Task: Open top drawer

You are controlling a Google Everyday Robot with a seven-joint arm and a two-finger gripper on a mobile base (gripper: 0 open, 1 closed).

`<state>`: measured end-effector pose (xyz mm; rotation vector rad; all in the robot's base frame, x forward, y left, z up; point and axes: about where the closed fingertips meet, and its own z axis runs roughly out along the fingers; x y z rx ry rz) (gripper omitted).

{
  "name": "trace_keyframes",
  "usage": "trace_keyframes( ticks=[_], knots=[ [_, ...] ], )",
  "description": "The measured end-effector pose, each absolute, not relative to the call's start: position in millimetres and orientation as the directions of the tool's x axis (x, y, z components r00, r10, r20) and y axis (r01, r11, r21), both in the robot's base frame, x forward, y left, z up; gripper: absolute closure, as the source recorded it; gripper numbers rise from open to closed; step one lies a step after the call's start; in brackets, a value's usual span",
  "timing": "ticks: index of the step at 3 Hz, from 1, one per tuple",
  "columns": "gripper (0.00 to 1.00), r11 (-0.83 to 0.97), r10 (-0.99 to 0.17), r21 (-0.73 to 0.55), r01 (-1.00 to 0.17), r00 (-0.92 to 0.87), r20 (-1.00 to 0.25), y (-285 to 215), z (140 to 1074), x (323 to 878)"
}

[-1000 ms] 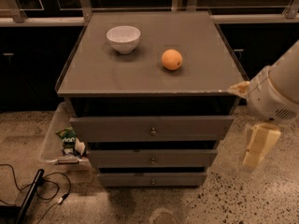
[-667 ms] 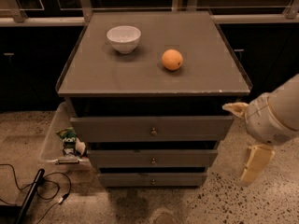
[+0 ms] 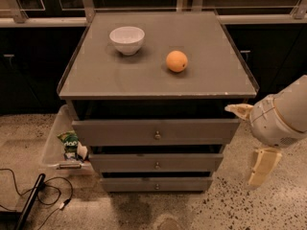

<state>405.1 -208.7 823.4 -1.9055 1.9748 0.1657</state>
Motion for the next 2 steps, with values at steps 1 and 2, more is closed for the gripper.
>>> trace_keyframes(
  ticks=[1,2],
  knots=[
    [0.00,0.067,-0.934,-0.202,-0.977,0.009,-0.358,-207.2,810.4,416.2],
    [0.00,0.061,-0.932,-0.263,-0.963,0.040,-0.360,-208.4,788.8,437.6]
  ],
)
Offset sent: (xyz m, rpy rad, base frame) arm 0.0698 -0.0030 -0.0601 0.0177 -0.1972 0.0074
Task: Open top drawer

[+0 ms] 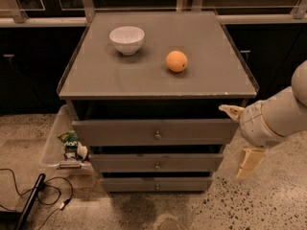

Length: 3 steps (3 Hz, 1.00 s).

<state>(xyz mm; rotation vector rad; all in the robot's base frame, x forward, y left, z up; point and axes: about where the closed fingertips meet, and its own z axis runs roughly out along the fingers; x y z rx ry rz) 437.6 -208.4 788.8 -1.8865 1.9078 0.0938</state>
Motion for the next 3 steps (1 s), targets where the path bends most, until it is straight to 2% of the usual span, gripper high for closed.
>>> trace_keyframes(
  ticks=[2,3],
  knots=[
    [0.00,-0.001,-0.914,-0.386,-0.923,0.157,-0.374,-201.0,759.2,489.1],
    [0.00,-0.053,-0.904,-0.365,-0.929,0.200,-0.377,-188.2,730.2,506.3]
  ],
)
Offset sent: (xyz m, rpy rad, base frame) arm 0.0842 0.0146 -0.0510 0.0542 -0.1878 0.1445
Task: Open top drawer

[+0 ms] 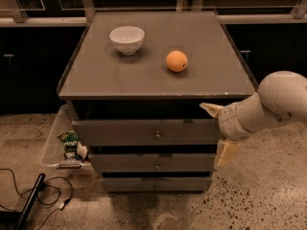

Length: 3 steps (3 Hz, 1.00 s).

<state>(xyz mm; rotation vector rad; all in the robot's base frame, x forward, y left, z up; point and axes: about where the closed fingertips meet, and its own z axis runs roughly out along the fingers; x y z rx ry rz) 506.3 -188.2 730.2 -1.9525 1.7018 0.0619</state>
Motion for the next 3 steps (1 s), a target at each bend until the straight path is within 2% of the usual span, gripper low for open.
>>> trace_keyframes(
  ticks=[3],
  knots=[
    [0.00,-0.049,-0.911,-0.321,-0.946,0.174,-0.373,-181.8,689.4,534.4]
  ],
)
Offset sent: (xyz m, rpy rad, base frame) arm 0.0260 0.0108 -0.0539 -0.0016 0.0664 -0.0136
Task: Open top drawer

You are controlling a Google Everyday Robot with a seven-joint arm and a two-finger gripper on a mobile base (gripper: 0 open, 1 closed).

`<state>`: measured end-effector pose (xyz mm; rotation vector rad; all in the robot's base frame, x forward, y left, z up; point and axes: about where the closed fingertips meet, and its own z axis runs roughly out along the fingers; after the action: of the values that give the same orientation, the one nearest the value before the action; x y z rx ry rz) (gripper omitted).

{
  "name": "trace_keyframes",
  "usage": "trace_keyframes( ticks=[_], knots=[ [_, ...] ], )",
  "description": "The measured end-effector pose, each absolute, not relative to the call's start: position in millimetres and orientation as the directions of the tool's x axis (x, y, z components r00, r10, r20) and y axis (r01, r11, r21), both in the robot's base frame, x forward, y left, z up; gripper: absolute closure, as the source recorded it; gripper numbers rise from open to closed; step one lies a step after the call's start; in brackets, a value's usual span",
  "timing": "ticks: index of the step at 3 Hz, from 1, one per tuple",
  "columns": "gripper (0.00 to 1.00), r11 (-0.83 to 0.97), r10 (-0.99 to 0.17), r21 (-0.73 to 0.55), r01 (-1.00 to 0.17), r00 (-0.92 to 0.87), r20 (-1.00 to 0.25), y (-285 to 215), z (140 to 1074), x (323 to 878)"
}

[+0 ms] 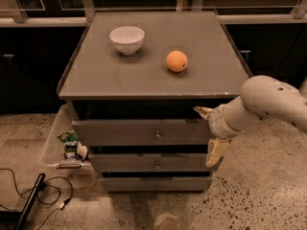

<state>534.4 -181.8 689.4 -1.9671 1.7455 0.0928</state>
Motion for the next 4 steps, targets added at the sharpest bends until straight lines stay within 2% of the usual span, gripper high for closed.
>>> trace_keyframes(
  ticks=[4],
  knots=[
    [0.00,-0.020,-0.916,-0.281,-0.960,0.130,-0.380,-189.4,635.9,577.4]
  ],
)
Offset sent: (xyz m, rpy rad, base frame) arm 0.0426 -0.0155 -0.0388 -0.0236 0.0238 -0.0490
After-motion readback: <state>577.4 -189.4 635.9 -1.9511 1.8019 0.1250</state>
